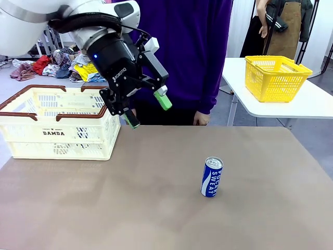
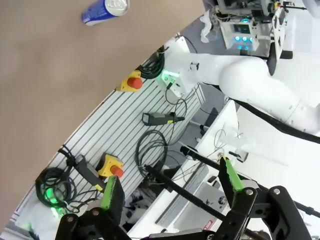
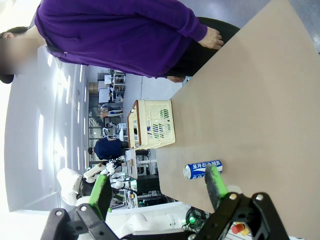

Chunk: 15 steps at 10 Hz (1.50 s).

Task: Place the drinks into the Shopping basket.
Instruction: Pick up one drink and place it into the Shopping basket.

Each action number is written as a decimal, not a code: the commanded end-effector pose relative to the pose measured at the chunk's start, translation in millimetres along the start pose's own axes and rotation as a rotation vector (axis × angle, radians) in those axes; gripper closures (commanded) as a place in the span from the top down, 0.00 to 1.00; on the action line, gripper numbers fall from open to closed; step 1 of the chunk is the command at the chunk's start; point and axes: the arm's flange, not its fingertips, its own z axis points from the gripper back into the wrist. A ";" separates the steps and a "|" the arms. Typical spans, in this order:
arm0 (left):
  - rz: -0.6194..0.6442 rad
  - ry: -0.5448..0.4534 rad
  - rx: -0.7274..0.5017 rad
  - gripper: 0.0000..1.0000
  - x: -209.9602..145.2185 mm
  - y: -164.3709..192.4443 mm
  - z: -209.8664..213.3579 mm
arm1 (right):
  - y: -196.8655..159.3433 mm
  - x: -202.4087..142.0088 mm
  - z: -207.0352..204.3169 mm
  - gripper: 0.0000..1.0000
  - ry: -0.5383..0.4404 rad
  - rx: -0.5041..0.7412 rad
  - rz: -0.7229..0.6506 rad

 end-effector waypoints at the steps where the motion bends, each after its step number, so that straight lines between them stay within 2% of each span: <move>1: -0.010 0.009 0.008 1.00 -3.3 1.2 5.6 | 0.9 1.2 0.5 1.00 -0.003 0.020 0.022; 2: 0.000 0.000 0.000 1.00 0.0 0.0 0.0 | 0.9 1.2 0.5 1.00 -0.003 0.020 0.022; 3: 0.162 0.024 0.097 1.00 23.9 -32.8 -25.3 | 0.9 1.2 0.5 1.00 -0.003 0.020 0.022; 4: 0.421 -0.135 0.183 1.00 56.4 -69.0 -55.1 | 0.9 1.2 0.5 1.00 -0.003 0.020 0.022; 5: 0.429 -0.191 0.247 1.00 81.2 -94.0 -78.5 | 0.9 1.2 0.5 1.00 -0.003 0.020 0.022; 7: 0.468 -0.230 0.315 1.00 128.0 -123.4 -121.3 | 0.9 1.2 0.5 1.00 -0.003 0.020 0.022; 8: 0.538 -0.317 0.360 1.00 148.0 -131.0 -146.5 | 0.9 1.2 0.5 1.00 -0.003 0.020 0.022; 11: 0.463 -0.476 0.572 1.00 188.9 -124.8 -190.7 | 0.9 1.2 0.5 1.00 -0.003 0.020 0.022; 12: 0.414 -0.486 0.635 1.00 197.6 -119.0 -196.5 | 0.9 1.2 0.5 1.00 -0.003 0.020 0.022; 13: 0.327 -0.384 0.687 1.00 202.6 -114.5 -199.3 | 0.9 1.2 0.5 1.00 -0.003 0.020 0.022; 14: 0.269 -0.268 0.683 1.00 206.4 -110.3 -197.6 | 0.9 1.2 0.5 1.00 -0.003 0.020 0.022; 15: 0.276 -0.191 0.644 1.00 211.6 -109.5 -189.9 | 0.9 1.2 0.5 1.00 -0.003 0.020 0.022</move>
